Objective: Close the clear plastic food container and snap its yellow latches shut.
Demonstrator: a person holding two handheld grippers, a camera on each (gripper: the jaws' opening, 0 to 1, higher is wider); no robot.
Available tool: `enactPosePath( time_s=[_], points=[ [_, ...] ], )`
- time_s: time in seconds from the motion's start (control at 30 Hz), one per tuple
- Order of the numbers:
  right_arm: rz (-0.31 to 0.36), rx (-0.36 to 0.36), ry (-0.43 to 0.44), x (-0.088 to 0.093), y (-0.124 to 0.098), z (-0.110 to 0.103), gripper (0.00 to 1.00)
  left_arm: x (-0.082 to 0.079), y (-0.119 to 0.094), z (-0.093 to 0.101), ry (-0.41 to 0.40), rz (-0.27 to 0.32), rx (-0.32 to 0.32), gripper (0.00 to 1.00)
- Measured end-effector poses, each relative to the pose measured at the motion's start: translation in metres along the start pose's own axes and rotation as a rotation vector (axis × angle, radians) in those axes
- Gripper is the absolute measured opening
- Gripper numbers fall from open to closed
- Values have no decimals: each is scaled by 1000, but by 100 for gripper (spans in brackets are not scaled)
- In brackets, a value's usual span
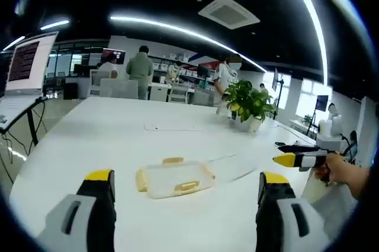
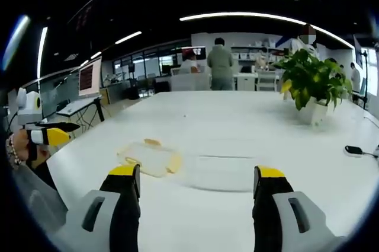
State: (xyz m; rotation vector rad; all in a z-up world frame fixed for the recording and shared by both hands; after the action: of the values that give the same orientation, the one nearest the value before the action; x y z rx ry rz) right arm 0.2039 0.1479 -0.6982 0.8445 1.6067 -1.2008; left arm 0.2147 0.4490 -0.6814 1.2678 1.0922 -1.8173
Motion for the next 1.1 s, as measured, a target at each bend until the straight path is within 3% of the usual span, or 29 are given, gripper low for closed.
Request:
enactPosePath(
  time_s=[0.77, 1.1],
  points=[
    [-32, -27, -16, 5, 3, -5, 74, 7, 1, 0, 12, -44, 1, 97],
    [-44, -36, -15, 7, 4, -6, 74, 7, 1, -3, -29, -35, -3, 98]
  ],
)
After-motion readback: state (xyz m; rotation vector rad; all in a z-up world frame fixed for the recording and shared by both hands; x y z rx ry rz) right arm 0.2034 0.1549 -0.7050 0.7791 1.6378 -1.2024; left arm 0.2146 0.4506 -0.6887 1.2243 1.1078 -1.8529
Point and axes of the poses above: the point that each gripper's makers call its tool centre point, and the gripper's own axes: y roughly forward along the fingers, z roughly to its right, x roughly out of its underside, the point moved 6 cm from there along -y, roughly backward along the fingers, and after that the axes turned 2 degrees about -x, right-handed, at the moved point
